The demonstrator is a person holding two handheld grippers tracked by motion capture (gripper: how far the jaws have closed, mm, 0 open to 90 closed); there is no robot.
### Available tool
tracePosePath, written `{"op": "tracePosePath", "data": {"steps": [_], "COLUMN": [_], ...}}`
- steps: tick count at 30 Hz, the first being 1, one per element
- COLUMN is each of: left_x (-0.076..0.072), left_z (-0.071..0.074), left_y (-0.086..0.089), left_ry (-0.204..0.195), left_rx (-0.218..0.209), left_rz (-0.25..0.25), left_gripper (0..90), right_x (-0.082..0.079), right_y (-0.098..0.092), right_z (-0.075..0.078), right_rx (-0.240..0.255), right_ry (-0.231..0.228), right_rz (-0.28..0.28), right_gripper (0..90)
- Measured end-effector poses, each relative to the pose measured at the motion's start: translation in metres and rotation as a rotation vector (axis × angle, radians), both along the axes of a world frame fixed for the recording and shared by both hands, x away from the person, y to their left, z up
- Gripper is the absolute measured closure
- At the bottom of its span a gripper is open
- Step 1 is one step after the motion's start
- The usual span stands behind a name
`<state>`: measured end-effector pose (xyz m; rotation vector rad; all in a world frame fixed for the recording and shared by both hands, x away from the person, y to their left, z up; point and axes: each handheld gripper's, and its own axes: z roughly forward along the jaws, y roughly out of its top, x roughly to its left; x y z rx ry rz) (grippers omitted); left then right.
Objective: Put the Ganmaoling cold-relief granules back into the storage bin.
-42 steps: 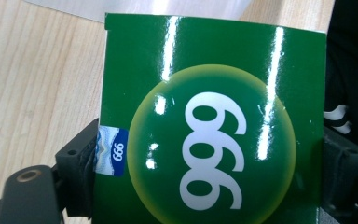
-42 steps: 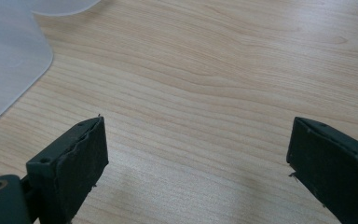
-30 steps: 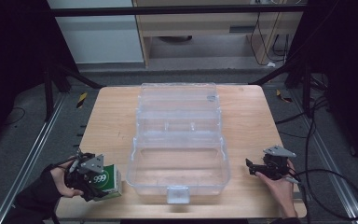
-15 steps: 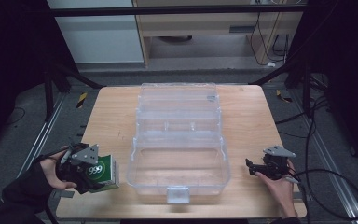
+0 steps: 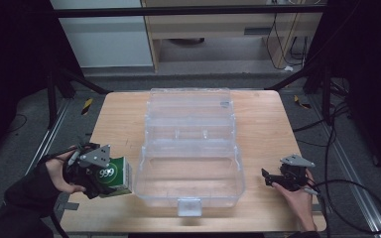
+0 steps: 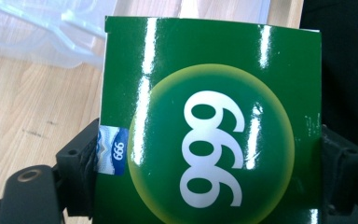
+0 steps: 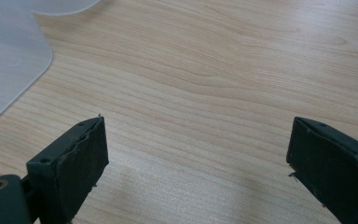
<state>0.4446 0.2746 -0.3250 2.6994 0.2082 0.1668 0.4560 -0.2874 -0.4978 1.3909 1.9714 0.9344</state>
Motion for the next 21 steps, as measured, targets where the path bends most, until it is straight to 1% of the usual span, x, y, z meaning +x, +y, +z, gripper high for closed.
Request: {"op": "tracePosePath", "data": {"steps": [7,10,14,21], "left_x": [0.004,0.006,0.008,0.013], "left_z": [0.005,0.005,0.007,0.012], "left_y": [-0.012,-0.017,-0.024,-0.037], "left_ry": [-0.008,-0.011,-0.012,-0.017], "left_rx": [-0.011,-0.006,-0.015,-0.015], "left_rz": [-0.014,-0.022,-0.031,-0.051], "left_gripper": [14.7,14.7,14.7,14.8], "right_x": [0.000,0.000,0.000,0.000], "right_y": [0.000,0.000,0.000,0.000], "right_z": [0.000,0.000,0.000,0.000], "right_rx": [-0.002,-0.002,-0.002,0.002], "right_ry": [-0.003,-0.003,-0.003,0.000], "right_rz": [-0.001,-0.001,-0.002,0.000], "right_gripper": [5.8,5.8,5.8,5.7]}}
